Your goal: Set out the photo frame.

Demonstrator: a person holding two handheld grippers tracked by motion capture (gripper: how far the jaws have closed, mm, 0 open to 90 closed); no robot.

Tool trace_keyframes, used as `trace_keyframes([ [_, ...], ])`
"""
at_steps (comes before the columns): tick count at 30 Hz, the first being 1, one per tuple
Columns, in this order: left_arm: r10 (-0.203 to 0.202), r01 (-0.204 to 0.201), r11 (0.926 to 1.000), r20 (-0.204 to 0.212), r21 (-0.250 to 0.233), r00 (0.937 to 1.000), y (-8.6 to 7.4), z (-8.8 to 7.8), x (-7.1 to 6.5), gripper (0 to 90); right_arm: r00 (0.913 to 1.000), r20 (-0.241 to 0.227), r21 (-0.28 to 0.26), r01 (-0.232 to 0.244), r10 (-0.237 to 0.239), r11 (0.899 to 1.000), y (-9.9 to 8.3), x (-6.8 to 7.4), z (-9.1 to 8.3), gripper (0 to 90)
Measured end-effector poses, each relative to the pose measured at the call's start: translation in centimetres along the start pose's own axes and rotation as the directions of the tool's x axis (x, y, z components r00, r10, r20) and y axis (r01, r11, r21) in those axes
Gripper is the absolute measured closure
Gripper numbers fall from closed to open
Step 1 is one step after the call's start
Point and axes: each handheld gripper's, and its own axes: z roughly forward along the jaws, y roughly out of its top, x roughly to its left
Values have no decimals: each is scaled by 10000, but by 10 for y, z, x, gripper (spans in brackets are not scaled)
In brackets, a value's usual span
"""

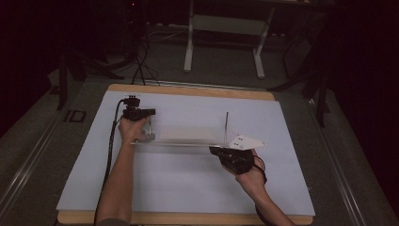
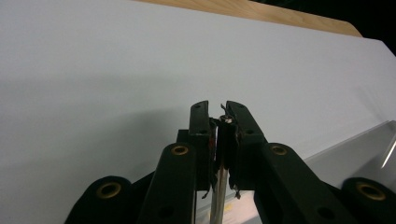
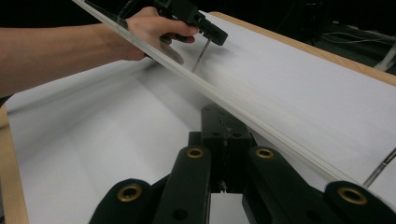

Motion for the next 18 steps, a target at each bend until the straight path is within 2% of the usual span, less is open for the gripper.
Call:
trace_keyframes([
  [3, -70, 68, 10000, 221, 64, 9997, 0, 1, 1, 808, 10000, -7, -56, 89, -89, 9999, 2, 1, 0, 900],
  [7, 74, -75, 10000, 149, 45, 9999, 0, 1, 0, 782, 9996, -19, -93, 283, -284, 9996, 6, 4, 3, 900],
  [9, 143, -143, 9999, 202, -2, 9997, 0, 0, 0, 759, 9997, 10, -180, 228, -228, 9996, 7, 3, 4, 900],
  [13, 403, -403, 9992, 40, -24, 9992, 1, -5, -1, 702, 9999, 74, -296, 155, -152, 9994, 12, 0, 4, 900],
  [18, 750, -750, 9970, 34, -174, 9972, 4, -18, -2, 654, 10000, 98, -408, 19, -15, 9992, 17, -4, 5, 900],
])
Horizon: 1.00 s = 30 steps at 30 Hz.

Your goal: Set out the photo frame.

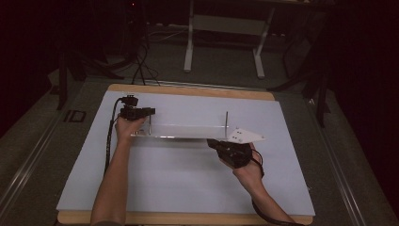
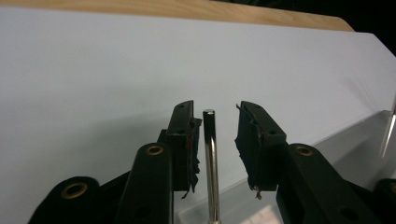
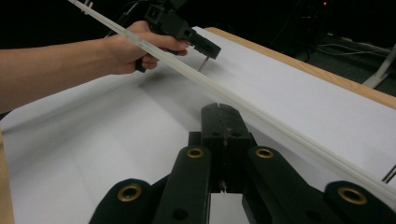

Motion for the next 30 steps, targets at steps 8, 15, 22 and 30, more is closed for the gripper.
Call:
trace_keyframes([
  [8, 784, -781, 9968, 154, -174, 9968, 0, -20, -9, 603, 9998, 142, -121, -102, 104, 9999, 7, -5, 3, 900],
  [15, 1237, -1204, 9906, 490, -647, 9911, -9, -39, -15, 585, 9996, 221, -128, -175, 178, 9998, 11, -11, 5, 900],
  [22, 1583, -1509, 9813, 545, -1193, 9859, -20, -59, -16, 575, 9994, 292, -164, -182, 187, 9997, 16, -16, 7, 900],
  [30, 1680, -1564, 9685, 447, -1940, 9848, -32, -81, -15, 568, 9989, 335, -74, -319, 321, 9995, 16, -21, 12, 900],
])
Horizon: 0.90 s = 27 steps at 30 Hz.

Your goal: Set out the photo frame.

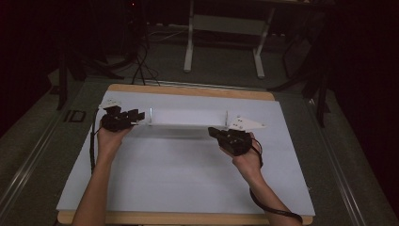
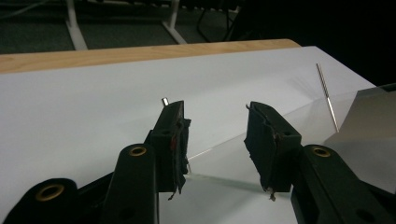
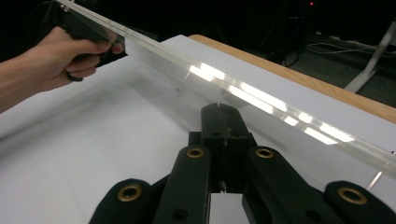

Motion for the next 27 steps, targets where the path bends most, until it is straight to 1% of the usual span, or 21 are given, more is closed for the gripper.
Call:
trace_keyframes([
  [3, 170, -164, 9994, 181, -311, 9997, -2, -9, -2, 564, 10000, 19, -7, -32, 32, 10000, 1, -1, 1, 900],
  [5, 472, -462, 9983, 274, -352, 9985, -3, -14, -4, 564, 10000, 44, -28, -26, 26, 10000, 3, -2, 1, 900],
  [7, 530, -520, 9979, 260, -383, 9983, -3, -15, -5, 567, 10000, 56, -17, -25, 25, 10000, 4, -2, 2, 900],
  [8, 560, -545, 9970, 263, -550, 9981, -4, -21, -5, 567, 10000, 56, -13, -6, 6, 10000, 5, -3, 2, 900],
  [10, 635, -617, 9961, 262, -628, 9976, -5, -25, -6, 564, 10000, 98, -27, -17, 17, 10000, 6, -4, 3, 900],
  [11, 745, -725, 9955, 307, -608, 9967, -6, -27, -7, 563, 9999, 106, -23, -1, 1, 10000, 7, -4, 3, 900],
  [13, 990, -979, 9939, 201, -499, 9949, -8, -29, -9, 554, 9999, 125, -42, 2, -2, 10000, 9, -5, 4, 900],
  [14, 1038, -1028, 9934, 179, -503, 9944, -9, -30, -10, 555, 9999, 140, -57, -31, 32, 10000, 10, -6, 4, 900],
  [17, 1137, -1116, 9910, 259, -744, 9932, -10, -35, -12, 553, 9998, 174, -69, -25, 26, 10000, 12, -7, 5, 900],
  [22, 1394, -1361, 9864, 296, -923, 9898, -11, -40, -14, 537, 9996, 276, -59, -71, 73, 10000, 16, -11, 8, 900],
  [24, 1518, -1469, 9840, 435, -1005, 9874, -12, -41, -16, 532, 9994, 331, -59, -110, 112, 9999, 17, -13, 9, 900],
  [25, 1518, -1469, 9840, 435, -1005, 9874, -12, -41, -16, 528, 9994, 331, -59, -110, 112, 9999, 17, -13, 9, 900],
  [26, 1754, -1689, 9797, 532, -1080, 9831, -11, -41, -19, 525, 9993, 346, -63, -127, 129, 9999, 18, -15, 10, 900],
  [27, 1956, -1890, 9759, 532, -1088, 9792, -10, -40, -22, 524, 9993, 353, -72, -157, 159, 9999, 19, -16, 10, 900],
])
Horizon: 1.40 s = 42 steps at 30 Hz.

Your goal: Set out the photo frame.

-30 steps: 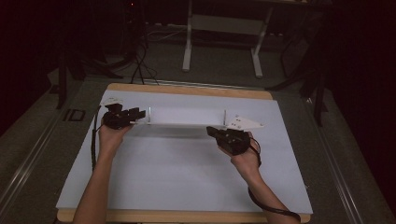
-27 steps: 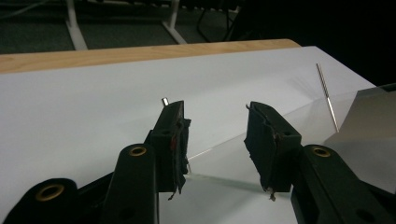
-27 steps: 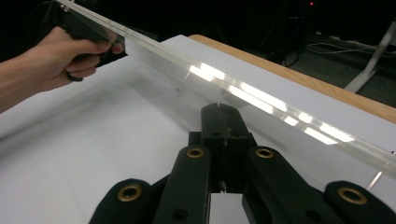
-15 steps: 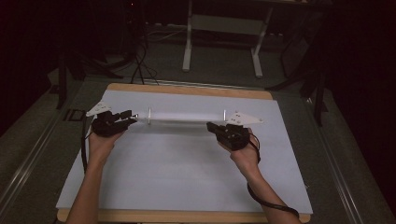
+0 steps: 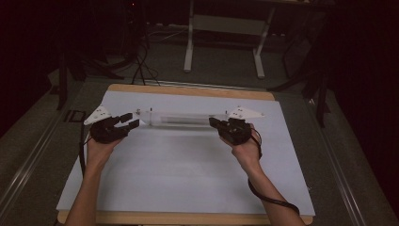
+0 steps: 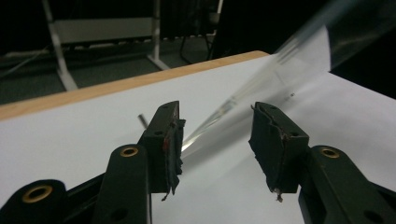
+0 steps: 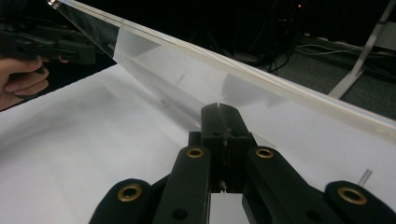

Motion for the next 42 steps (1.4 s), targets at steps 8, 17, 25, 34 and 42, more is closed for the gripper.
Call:
trace_keyframes([
  [8, 831, -818, 9961, -431, 333, 9956, 16, 29, -10, 489, 9996, 252, -30, -121, 122, 9999, 4, -9, 3, 900],
  [17, 736, -725, 9969, -349, 314, 9967, 18, 52, -5, 477, 9932, 1071, 171, -470, 450, 9987, -21, -44, -5, 731],
  [25, 503, -501, 9987, -419, 61, 9979, 18, 57, -1, 469, 9674, 2445, 408, -787, 664, 9961, -59, -85, -1, 492],
  [34, 504, -487, 9985, -737, 252, 9960, 15, 73, -1, 410, 9929, 1172, -339, -138, 177, 9993, -47, -98, 29, 468],
  [42, 280, -216, 9983, -1197, 549, 9924, 25, 78, -8, 409, 9821, 1849, -343, -303, 361, 9990, -41, -94, 31, 469],
])
